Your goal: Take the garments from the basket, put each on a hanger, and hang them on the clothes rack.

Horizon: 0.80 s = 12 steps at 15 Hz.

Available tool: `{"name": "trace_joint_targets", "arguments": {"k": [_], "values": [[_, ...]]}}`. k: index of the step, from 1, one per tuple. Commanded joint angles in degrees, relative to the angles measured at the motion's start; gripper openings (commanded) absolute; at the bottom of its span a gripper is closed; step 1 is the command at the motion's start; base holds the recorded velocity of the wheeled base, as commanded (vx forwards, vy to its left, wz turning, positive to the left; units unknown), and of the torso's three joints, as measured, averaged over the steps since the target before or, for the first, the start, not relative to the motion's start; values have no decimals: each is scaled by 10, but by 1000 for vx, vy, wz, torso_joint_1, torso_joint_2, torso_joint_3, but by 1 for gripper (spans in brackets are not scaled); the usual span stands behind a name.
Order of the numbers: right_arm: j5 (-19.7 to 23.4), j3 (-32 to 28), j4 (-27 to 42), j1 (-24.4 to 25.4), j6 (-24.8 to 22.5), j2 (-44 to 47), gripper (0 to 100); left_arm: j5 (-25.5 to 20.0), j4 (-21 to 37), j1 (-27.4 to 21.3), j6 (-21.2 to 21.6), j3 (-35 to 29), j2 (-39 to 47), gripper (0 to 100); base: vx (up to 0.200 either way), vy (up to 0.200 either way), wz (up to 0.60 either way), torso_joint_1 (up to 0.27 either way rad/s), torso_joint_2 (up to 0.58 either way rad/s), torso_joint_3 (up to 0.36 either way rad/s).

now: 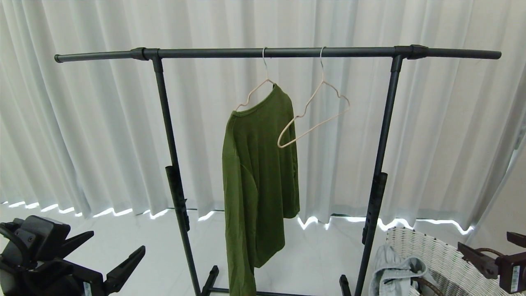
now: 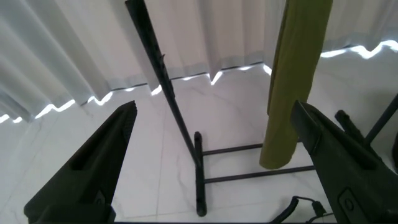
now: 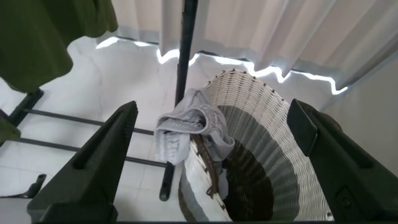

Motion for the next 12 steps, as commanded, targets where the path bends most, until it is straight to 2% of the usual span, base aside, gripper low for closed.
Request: {"name": "trace_joint_targets", "arguments": {"k": [1,4,12], "values": [[0,1,-1,0,-3,3,100,0,3,-1,0,0,1,100,200,0,0,7,2,2],[0,5,-1,0,-5,3,100,0,7,0,1,0,0,100,200,0,0,4,2,-1],[-4,36,-3,-14,-19,134,100,0,10,-2,5,0,-11,100,0,0,0,0,0,0]]}}
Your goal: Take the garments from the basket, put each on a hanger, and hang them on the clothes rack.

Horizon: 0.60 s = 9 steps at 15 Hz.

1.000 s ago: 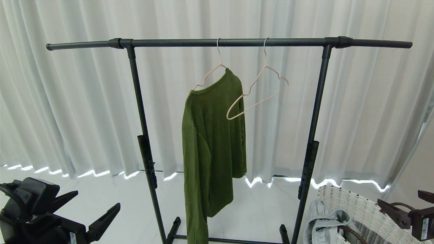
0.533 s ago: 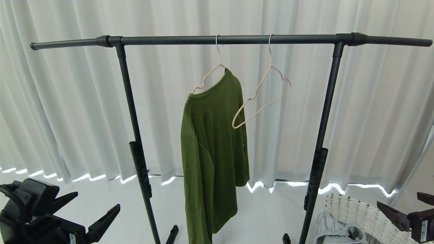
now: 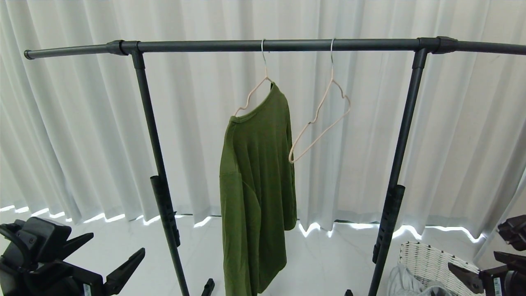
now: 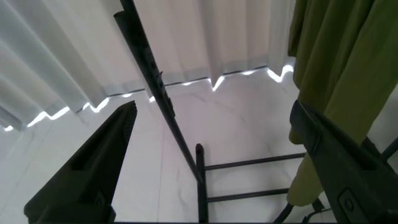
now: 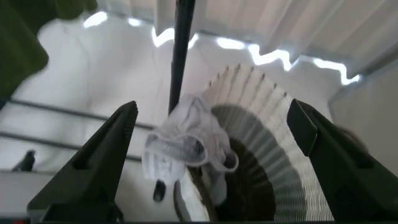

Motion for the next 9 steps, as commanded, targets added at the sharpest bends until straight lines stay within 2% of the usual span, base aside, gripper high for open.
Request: {"name": "trace_joint_targets", "arguments": {"k": [1,3,4,5,6,7,9], "values": [[0,17,-1,-4,-23,56,100,0,1,-1,1,0,-3,100,0,0,0,0,0,0],[1,16,-1,-41,-94,81,100,0,1,-2,1,0,-3,100,0,0,0,0,0,0],[2,13,-1,-79,-175,118,100,0,1,-3,4,0,-4,100,0,0,0,0,0,0],[3,11,-3,-99,-218,152,100,0,1,-3,14,0,-4,100,0,0,0,0,0,0],[3,5,-9,-104,-235,183,100,0,1,-3,18,0,-4,100,0,0,0,0,0,0],[4,3,-14,-104,-235,201,100,0,1,-3,18,0,-6,100,0,0,0,0,0,0],[3,-19,-44,-104,-237,292,100,0,2,-3,18,0,-10,100,0,0,0,0,0,0]]}}
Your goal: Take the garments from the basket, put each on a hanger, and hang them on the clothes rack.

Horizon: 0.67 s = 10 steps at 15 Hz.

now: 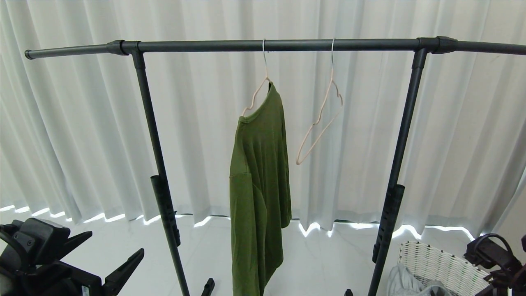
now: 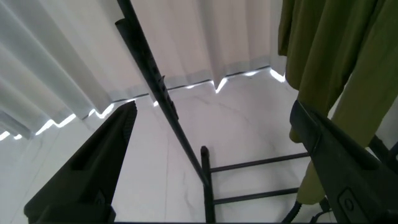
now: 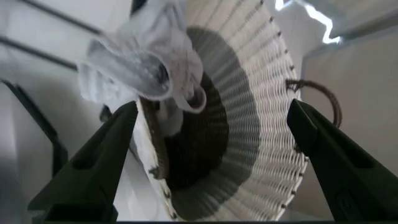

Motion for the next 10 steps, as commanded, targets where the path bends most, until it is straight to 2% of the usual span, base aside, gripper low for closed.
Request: {"name": "trace_joint_targets", "arguments": {"k": [1,4,6,10], "values": [[0,-28,-36,-6,-5,133,100,0,0,0,0,0,-2,100,0,0,0,0,0,0],[-2,-34,-146,-6,-4,245,100,0,1,0,0,0,-2,100,0,0,0,0,0,0],[-6,-31,-222,-8,1,289,100,0,1,0,0,0,-2,100,0,0,0,0,0,0],[-6,-28,-223,-6,4,295,100,0,5,0,0,0,-1,100,0,0,0,0,0,0]]}}
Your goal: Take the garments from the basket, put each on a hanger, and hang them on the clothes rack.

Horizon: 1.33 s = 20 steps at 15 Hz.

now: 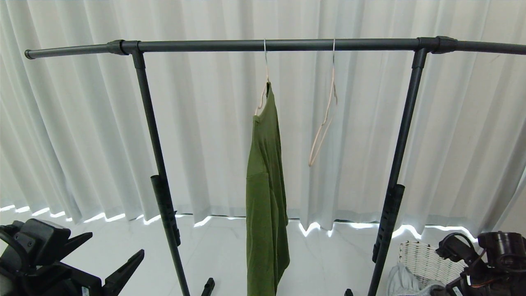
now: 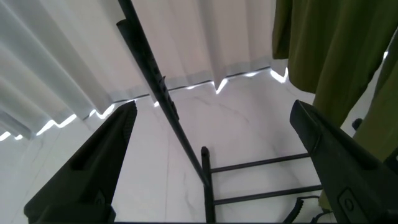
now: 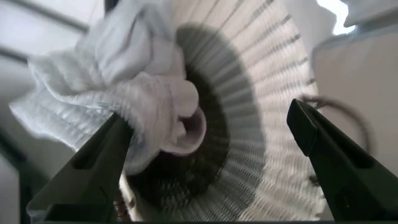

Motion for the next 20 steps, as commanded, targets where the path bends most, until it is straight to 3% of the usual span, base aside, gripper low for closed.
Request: {"name": "trace_joint_targets", "arguments": {"k": [1,6,7,10,13,15,17,20], "values": [[0,3,-1,3,1,22,100,0,0,0,0,0,1,100,0,0,0,0,0,0],[0,12,-2,3,3,32,100,0,0,0,0,0,0,100,0,0,0,0,0,0],[1,14,-3,3,3,34,0,0,0,0,0,0,0,100,0,0,0,0,0,0],[1,19,-4,4,6,33,0,0,0,1,0,0,0,100,0,0,0,0,0,0],[7,54,-67,14,53,23,0,0,0,1,-1,0,0,100,0,0,0,0,0,0],[6,85,-134,38,87,-19,0,0,0,1,0,0,0,100,0,0,0,0,0,0],[6,92,-140,62,119,-90,0,0,0,1,0,0,-1,100,0,0,0,0,0,0],[4,86,-138,69,124,-204,0,0,0,1,0,0,-1,100,0,0,0,0,0,0]]}}
